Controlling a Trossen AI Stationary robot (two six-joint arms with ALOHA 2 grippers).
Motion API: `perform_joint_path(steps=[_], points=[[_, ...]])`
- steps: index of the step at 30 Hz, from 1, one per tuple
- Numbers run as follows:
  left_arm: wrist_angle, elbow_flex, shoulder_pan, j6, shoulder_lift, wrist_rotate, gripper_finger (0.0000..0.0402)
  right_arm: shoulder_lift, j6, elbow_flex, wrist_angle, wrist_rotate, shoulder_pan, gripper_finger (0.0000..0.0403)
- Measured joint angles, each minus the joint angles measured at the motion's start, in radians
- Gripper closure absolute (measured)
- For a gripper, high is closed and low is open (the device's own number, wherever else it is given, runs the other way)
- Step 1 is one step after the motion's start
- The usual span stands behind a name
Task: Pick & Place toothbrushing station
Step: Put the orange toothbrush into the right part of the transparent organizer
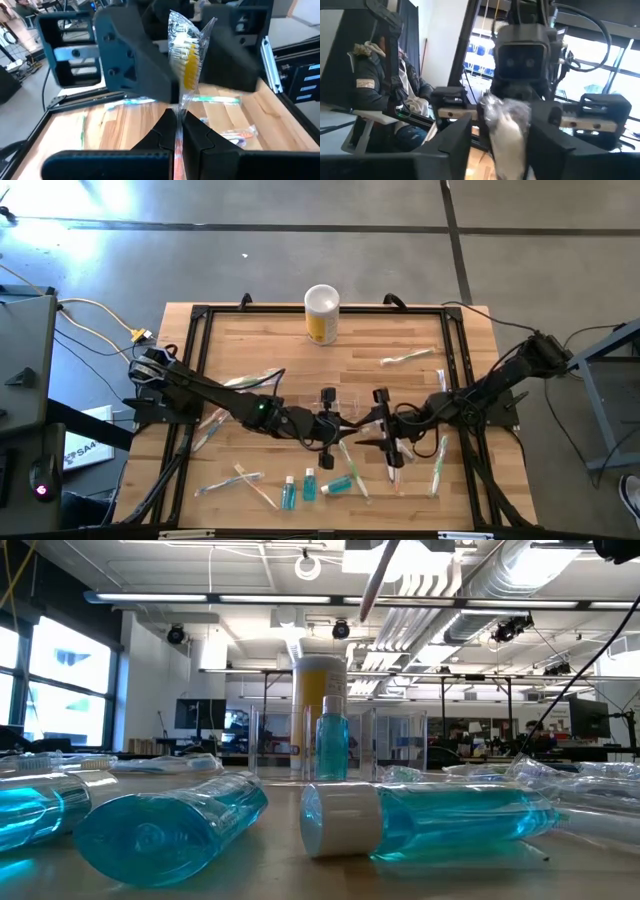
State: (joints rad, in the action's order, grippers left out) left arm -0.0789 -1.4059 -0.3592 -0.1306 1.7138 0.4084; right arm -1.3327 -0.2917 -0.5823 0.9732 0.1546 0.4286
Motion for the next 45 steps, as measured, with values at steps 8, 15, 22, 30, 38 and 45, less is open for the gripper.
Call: perform_joint_path(steps=[8, 15, 22, 30, 38, 45], points=[[-0.012, 0.0, -0.001, -0.017, 0.0, 0.003, 0.04, 0.0, -0.051, 0.0, -0.023, 0.003, 0.0, 0.0363], [-0.002, 0.0, -0.001, -0.02, 0.0, 0.003, 0.04, 0.0, -0.08, 0.0, -0.03, 0.003, -0.004, 0.0364], [-0.002, 0.0, -0.001, -0.02, 0.0, 0.006, 0.0355, 0.0, -0.08, 0.0, -0.038, 0.003, -0.011, 0.0363], [-0.005, 0.0, -0.001, 0.007, -0.007, 0.006, 0.0255, 0.011, -0.08, 0.0, -0.047, 0.006, -0.001, 0.0363], [0.053, -0.001, -0.013, 0.031, -0.072, 0.027, 0.0225, 0.148, -0.08, 0.0, -0.193, 0.255, 0.099, 0.0363], [0.234, -0.002, -0.065, 0.149, -0.147, 0.26, 0.0224, 0.268, -0.031, 0.0, -0.328, 0.648, 0.146, 0.0363]])
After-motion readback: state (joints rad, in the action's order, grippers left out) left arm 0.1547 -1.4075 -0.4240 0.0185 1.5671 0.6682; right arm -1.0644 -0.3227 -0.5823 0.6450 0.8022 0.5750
